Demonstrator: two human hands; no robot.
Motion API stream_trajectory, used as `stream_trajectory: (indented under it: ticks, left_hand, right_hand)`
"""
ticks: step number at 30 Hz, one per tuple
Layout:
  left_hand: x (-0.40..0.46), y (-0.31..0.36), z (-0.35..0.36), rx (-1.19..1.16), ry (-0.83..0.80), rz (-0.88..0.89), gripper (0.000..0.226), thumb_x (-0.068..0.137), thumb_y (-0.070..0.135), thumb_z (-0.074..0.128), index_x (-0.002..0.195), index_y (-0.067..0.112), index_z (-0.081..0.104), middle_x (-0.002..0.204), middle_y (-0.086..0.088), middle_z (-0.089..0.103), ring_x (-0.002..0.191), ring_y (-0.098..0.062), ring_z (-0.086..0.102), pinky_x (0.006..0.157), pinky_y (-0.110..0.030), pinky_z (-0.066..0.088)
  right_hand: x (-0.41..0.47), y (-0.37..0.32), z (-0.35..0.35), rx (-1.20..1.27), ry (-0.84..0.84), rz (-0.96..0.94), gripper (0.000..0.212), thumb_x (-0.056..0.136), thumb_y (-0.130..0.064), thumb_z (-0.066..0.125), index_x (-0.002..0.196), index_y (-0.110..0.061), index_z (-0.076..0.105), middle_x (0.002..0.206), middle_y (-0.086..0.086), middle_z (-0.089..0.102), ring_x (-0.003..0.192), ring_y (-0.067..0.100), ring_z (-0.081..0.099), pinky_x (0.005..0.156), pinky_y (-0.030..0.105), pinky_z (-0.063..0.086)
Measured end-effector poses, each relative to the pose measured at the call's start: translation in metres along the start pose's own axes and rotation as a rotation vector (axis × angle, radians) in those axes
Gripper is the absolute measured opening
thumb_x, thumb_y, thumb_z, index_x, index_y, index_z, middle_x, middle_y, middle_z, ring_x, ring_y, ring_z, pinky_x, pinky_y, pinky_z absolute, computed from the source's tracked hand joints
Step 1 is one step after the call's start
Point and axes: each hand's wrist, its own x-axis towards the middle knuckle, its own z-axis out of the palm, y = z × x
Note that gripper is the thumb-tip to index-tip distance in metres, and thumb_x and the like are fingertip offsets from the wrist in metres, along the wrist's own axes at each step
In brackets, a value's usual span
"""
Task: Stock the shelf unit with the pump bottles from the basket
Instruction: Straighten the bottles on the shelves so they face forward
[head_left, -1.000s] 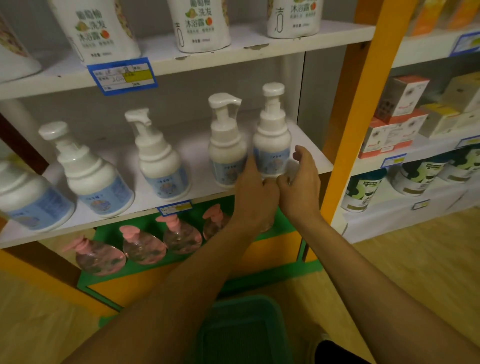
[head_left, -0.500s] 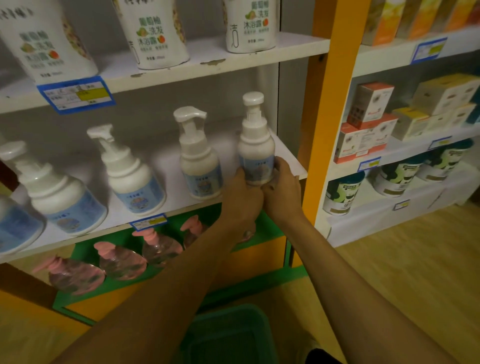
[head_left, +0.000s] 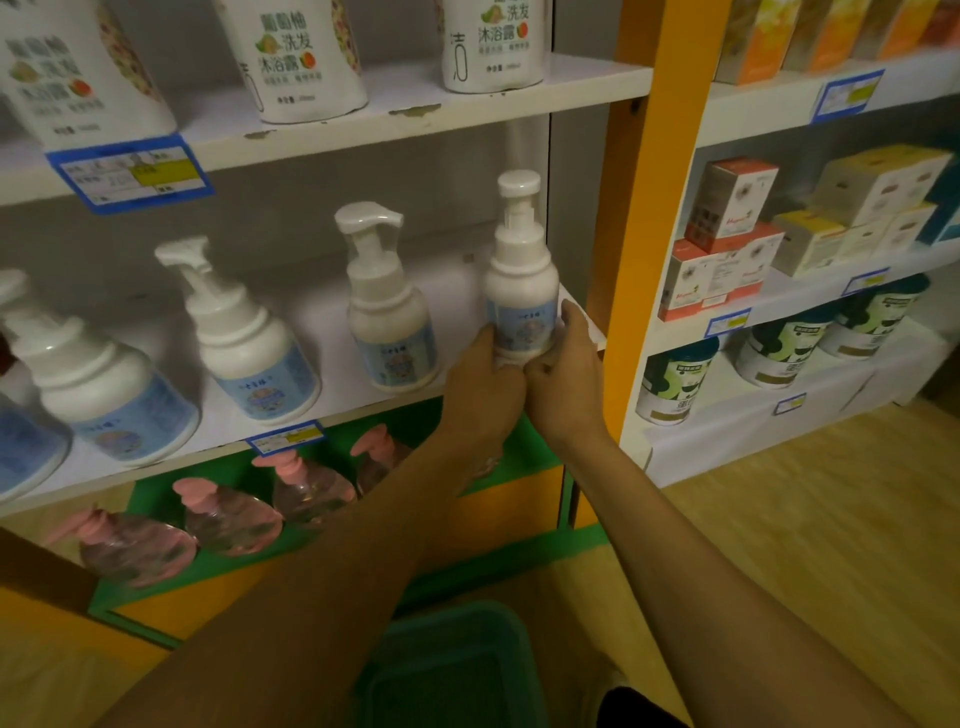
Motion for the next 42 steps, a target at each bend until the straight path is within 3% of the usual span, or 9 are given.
stream_trajectory:
  ticks: [6, 9, 13, 18, 21, 27, 31, 37, 42]
  left_hand:
    - [-0.043, -0.030, 0.002, 0.033, 0.274, 0.008, 0.027, 0.087, 0.000, 0.043, 0.103, 0.015, 0.059, 0.100, -0.001, 0.065, 0.096, -0.019, 0.060, 0.087, -0.033, 0.050]
    - [-0.059, -0.057, -0.004, 0.011, 0.243, -0.095, 0.029, 0.087, -0.002, 0.045, 0.109, 0.011, 0.060, 0.098, 0.000, 0.063, 0.095, -0.018, 0.059, 0.080, -0.026, 0.048]
    - [-0.066, -0.097, -0.019, 0.144, 0.166, -0.266, 0.027, 0.089, -0.002, 0.045, 0.110, 0.011, 0.055, 0.087, 0.007, 0.052, 0.086, -0.015, 0.051, 0.064, -0.011, 0.037]
    - [-0.056, -0.127, -0.033, 0.241, 0.065, -0.279, 0.037, 0.088, -0.006, 0.045, 0.123, 0.007, 0.048, 0.080, 0.005, 0.046, 0.067, -0.004, 0.042, 0.054, -0.013, 0.030]
    - [-0.045, -0.131, -0.032, 0.287, 0.026, -0.219, 0.042, 0.089, -0.006, 0.046, 0.129, 0.007, 0.046, 0.103, -0.005, 0.055, 0.084, -0.008, 0.049, 0.067, -0.011, 0.037]
    - [-0.024, -0.138, -0.019, 0.310, -0.038, -0.262, 0.029, 0.094, 0.003, 0.042, 0.121, 0.005, 0.052, 0.115, -0.016, 0.060, 0.108, -0.030, 0.056, 0.099, -0.039, 0.045]
    - [-0.020, -0.139, -0.018, 0.303, -0.038, -0.261, 0.039, 0.091, 0.001, 0.048, 0.129, 0.006, 0.051, 0.124, -0.021, 0.058, 0.115, -0.037, 0.054, 0.101, -0.045, 0.043]
    - [-0.018, -0.134, -0.016, 0.275, -0.108, -0.231, 0.051, 0.089, 0.000, 0.049, 0.138, 0.014, 0.044, 0.133, -0.012, 0.056, 0.122, -0.028, 0.052, 0.094, -0.024, 0.038]
    - [-0.013, -0.130, 0.008, 0.326, -0.143, -0.281, 0.026, 0.101, 0.023, 0.036, 0.118, 0.018, 0.055, 0.122, -0.007, 0.060, 0.116, -0.024, 0.053, 0.105, -0.034, 0.037]
  right_hand:
    - [-0.033, 0.012, 0.009, -0.151, 0.226, -0.105, 0.029, 0.084, 0.004, 0.057, 0.112, -0.003, 0.055, 0.108, 0.014, 0.061, 0.101, 0.025, 0.055, 0.086, 0.032, 0.048]
    - [-0.046, 0.032, 0.010, -0.224, 0.108, -0.080, 0.030, 0.081, 0.009, 0.054, 0.109, -0.003, 0.054, 0.102, 0.014, 0.059, 0.096, 0.026, 0.055, 0.078, 0.033, 0.047]
    - [-0.058, 0.057, 0.016, -0.282, -0.153, 0.192, 0.044, 0.083, 0.006, 0.057, 0.124, -0.006, 0.049, 0.119, 0.014, 0.059, 0.110, 0.028, 0.056, 0.084, 0.031, 0.046]
    - [-0.064, 0.079, 0.034, -0.343, -0.449, 0.343, 0.061, 0.082, 0.009, 0.055, 0.139, -0.009, 0.039, 0.131, 0.013, 0.055, 0.120, 0.031, 0.052, 0.095, 0.030, 0.044]
    - [-0.061, 0.089, 0.047, -0.350, -0.485, 0.358, 0.060, 0.084, 0.008, 0.053, 0.138, -0.013, 0.041, 0.128, 0.011, 0.058, 0.119, 0.030, 0.053, 0.086, 0.021, 0.038]
    - [-0.062, 0.103, 0.066, -0.320, -0.521, 0.395, 0.054, 0.084, 0.005, 0.055, 0.132, -0.018, 0.043, 0.105, -0.001, 0.053, 0.107, 0.022, 0.054, 0.085, 0.023, 0.043]
    - [-0.060, 0.108, 0.071, -0.247, -0.499, 0.416, 0.056, 0.085, -0.003, 0.060, 0.134, -0.024, 0.042, 0.108, -0.004, 0.055, 0.100, 0.016, 0.053, 0.086, 0.024, 0.044]
    - [-0.052, 0.115, 0.065, -0.205, -0.459, 0.473, 0.061, 0.086, -0.003, 0.060, 0.137, -0.027, 0.036, 0.099, -0.010, 0.052, 0.098, 0.015, 0.055, 0.075, 0.021, 0.041]
    - [-0.048, 0.114, 0.053, -0.152, -0.399, 0.478, 0.067, 0.088, -0.009, 0.061, 0.144, -0.028, 0.030, 0.109, -0.008, 0.054, 0.101, 0.012, 0.052, 0.088, 0.023, 0.043]
